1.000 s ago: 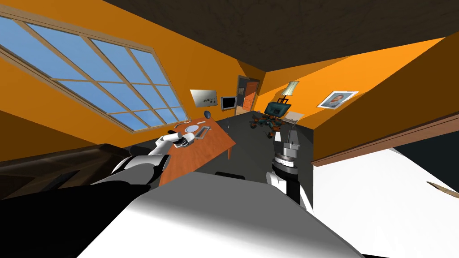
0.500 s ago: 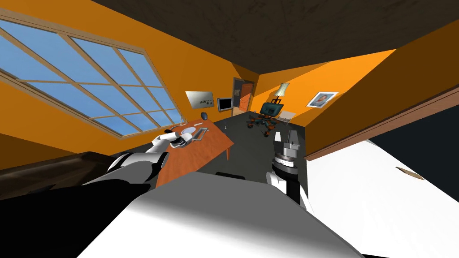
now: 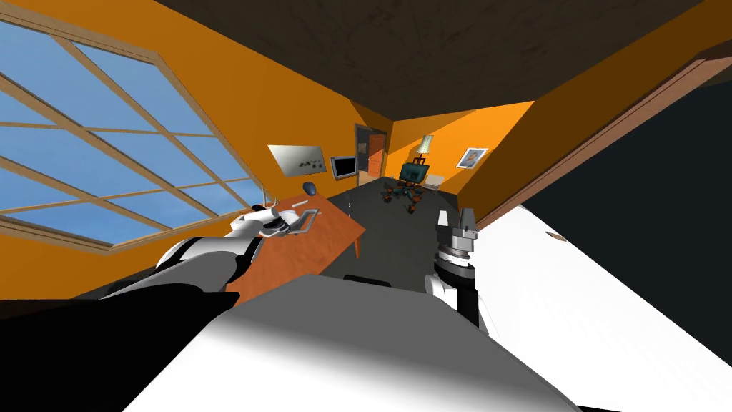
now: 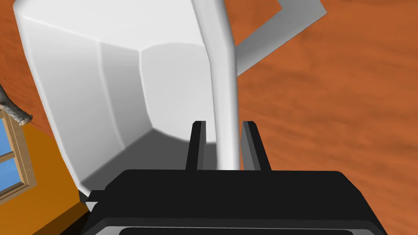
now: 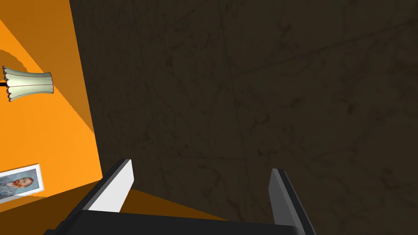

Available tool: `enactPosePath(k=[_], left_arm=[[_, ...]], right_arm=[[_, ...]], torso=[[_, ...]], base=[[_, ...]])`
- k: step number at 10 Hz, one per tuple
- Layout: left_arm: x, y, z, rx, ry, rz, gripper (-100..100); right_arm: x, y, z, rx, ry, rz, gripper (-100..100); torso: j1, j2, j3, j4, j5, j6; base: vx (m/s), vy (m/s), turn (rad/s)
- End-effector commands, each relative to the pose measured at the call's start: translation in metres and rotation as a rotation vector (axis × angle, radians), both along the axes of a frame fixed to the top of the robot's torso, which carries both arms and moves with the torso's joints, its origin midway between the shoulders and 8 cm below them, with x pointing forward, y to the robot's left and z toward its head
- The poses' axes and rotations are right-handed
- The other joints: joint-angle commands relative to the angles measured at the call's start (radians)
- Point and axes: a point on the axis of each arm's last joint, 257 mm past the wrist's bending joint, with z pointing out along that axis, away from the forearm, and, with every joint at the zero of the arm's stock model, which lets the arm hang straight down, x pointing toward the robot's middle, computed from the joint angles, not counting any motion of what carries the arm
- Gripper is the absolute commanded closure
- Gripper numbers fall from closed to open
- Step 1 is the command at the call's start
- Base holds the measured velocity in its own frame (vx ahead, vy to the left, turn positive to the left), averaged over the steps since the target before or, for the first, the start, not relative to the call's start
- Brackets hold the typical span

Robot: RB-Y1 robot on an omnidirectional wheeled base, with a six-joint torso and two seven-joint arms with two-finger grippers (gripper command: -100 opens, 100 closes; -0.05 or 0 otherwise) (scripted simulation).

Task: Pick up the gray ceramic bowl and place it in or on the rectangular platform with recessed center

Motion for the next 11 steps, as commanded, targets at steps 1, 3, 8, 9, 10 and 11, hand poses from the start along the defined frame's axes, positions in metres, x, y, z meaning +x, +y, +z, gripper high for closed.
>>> enactPosePath(k=[1,3,8,9,10,11], left_arm=[[-0.005,0.011,0.007,0.012,0.001,0.028,100],[-0.009,0.017,0.01,0.02,0.003,0.044,100],[-0.025,0.041,0.02,0.058,0.015,0.094,100],[-0.024,0.038,0.019,0.053,0.014,0.089,100],[-0.024,0.038,0.019,0.053,0.013,0.09,-100],[-0.024,0.038,0.019,0.053,0.013,0.09,-100]], right_arm=[[0.0,0.0,0.0,0.0,0.0,0.0,0],[0.0,0.0,0.0,0.0,0.0,0.0,0],[0.0,0.0,0.0,0.0,0.0,0.0,0],[0.0,0.0,0.0,0.0,0.0,0.0,0],[0.0,0.0,0.0,0.0,0.0,0.0,0],[0.0,0.0,0.0,0.0,0.0,0.0,0]], torso=[[0.0,0.0,0.0,0.0,0.0,0.0],[-0.002,0.0,0.0,0.001,-0.001,0.0],[-0.007,0.004,0.003,0.002,-0.005,-0.001],[-0.008,0.005,0.004,0.003,-0.006,-0.001],[-0.009,0.006,0.005,0.003,-0.006,-0.002],[-0.01,0.008,0.005,0.003,-0.007,-0.002]], base=[[0.038,0.043,-0.321],[0.038,0.039,-0.178],[0.034,0.023,-0.187],[0.011,0.007,-0.035],[0.0,0.0,0.0],[0.0,0.0,0.0]])
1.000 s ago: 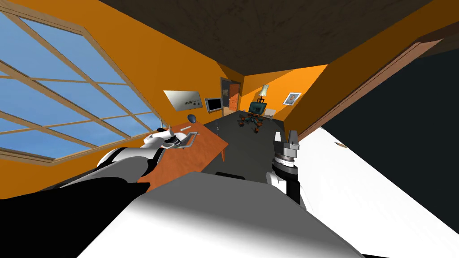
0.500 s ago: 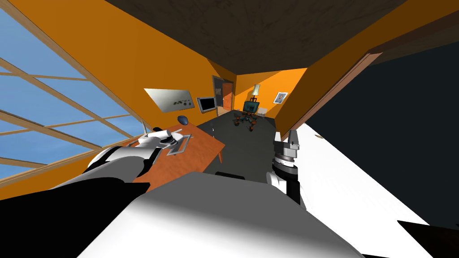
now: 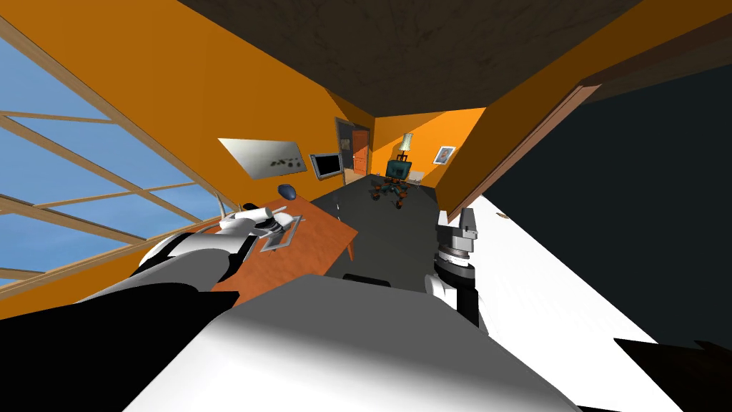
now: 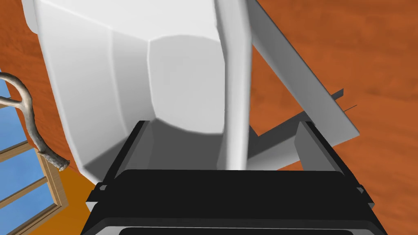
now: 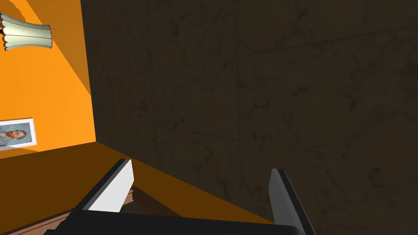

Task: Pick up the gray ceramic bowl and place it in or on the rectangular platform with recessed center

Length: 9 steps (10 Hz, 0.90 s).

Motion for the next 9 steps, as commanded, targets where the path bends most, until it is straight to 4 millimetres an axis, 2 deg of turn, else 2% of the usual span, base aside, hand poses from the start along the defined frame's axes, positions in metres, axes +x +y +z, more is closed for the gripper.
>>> enactPosePath(k=[1,3,4,5,8,9], left_arm=[[0.0,0.0,0.0,0.0,0.0,0.0,-100],[0.0,0.0,0.0,0.0,0.0,0.0,-100],[0.0,0.0,0.0,0.0,0.0,0.0,0],[-0.006,-0.001,0.0,-0.019,0.019,0.009,-100],[-0.01,-0.002,0.0,-0.029,0.028,0.014,-100],[-0.011,-0.002,0.0,-0.032,0.031,0.015,0]], right_arm=[[0.0,0.0,0.0,0.0,0.0,0.0,0],[0.0,0.0,0.0,0.0,0.0,0.0,0],[0.0,0.0,0.0,0.0,0.0,0.0,0],[0.0,0.0,0.0,0.0,0.0,0.0,0],[0.0,0.0,0.0,0.0,0.0,0.0,0],[0.0,0.0,0.0,0.0,0.0,0.0,0]], torso=[[0.0,0.0,0.0,0.0,0.0,0.0],[0.0,0.0,0.0,0.0,0.0,0.0],[0.0,0.0,0.0,0.0,0.0,0.0],[0.0,0.0,0.0,0.0,0.0,0.0],[0.004,-0.001,-0.001,0.0,0.001,0.0],[0.003,-0.001,-0.001,0.0,0.001,0.0]], base=[[0.0,0.0,0.0],[0.0,0.0,0.0],[0.0,0.0,0.0],[0.011,0.038,-0.022],[0.025,0.053,-0.016],[0.002,0.006,0.0]])
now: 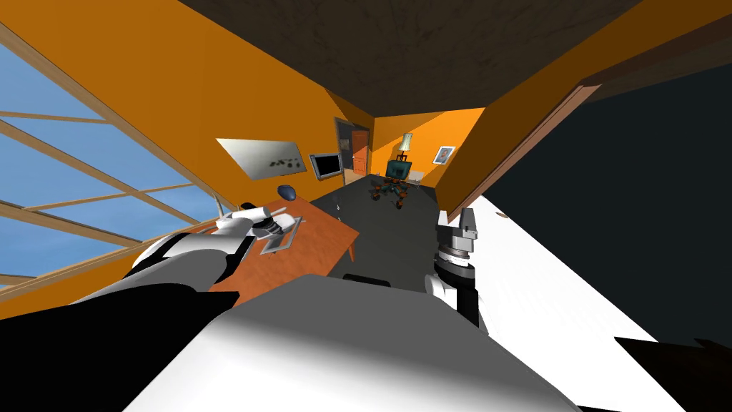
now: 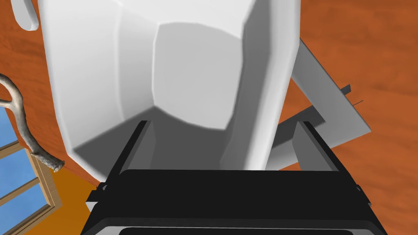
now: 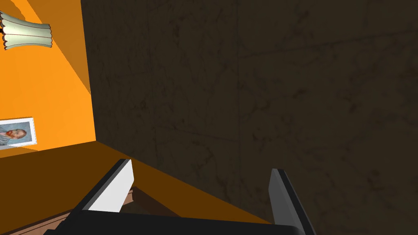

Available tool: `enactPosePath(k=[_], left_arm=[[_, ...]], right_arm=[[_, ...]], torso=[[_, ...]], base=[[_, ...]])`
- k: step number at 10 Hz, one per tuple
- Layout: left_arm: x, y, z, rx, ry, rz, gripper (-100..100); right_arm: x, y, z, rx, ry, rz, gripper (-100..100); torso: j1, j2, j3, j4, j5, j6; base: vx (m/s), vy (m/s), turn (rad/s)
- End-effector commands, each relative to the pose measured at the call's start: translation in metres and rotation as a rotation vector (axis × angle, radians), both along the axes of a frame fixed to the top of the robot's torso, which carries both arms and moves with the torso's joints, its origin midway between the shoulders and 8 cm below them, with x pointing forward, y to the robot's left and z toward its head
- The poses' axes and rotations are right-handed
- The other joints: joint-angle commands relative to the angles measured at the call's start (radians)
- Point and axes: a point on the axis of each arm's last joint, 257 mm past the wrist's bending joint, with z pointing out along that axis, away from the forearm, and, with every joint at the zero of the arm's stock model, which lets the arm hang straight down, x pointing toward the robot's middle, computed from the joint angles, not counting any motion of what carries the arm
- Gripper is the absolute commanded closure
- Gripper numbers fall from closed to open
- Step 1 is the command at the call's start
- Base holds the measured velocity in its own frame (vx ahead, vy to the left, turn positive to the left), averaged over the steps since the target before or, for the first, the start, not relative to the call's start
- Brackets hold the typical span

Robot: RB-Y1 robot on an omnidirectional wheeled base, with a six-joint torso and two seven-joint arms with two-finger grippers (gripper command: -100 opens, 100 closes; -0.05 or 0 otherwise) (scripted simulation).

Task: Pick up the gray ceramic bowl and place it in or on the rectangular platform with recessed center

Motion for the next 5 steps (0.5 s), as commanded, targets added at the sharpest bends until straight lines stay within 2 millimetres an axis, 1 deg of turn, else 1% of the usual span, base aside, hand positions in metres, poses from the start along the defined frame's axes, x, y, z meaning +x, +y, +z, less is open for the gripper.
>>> enactPosePath(k=[1,5], left_arm=[[0.0,0.0,0.0,0.0,0.0,0.0,0],[0.0,0.0,0.0,0.0,0.0,0.0,0]], right_arm=[[0.0,0.0,0.0,0.0,0.0,0.0,0],[0.0,0.0,0.0,0.0,0.0,0.0,0]], torso=[[0.0,0.0,0.0,0.0,0.0,0.0],[-0.001,0.001,0.0,0.0,0.0,0.0]], base=[[0.0,0.0,0.0],[0.0,0.0,0.0]])
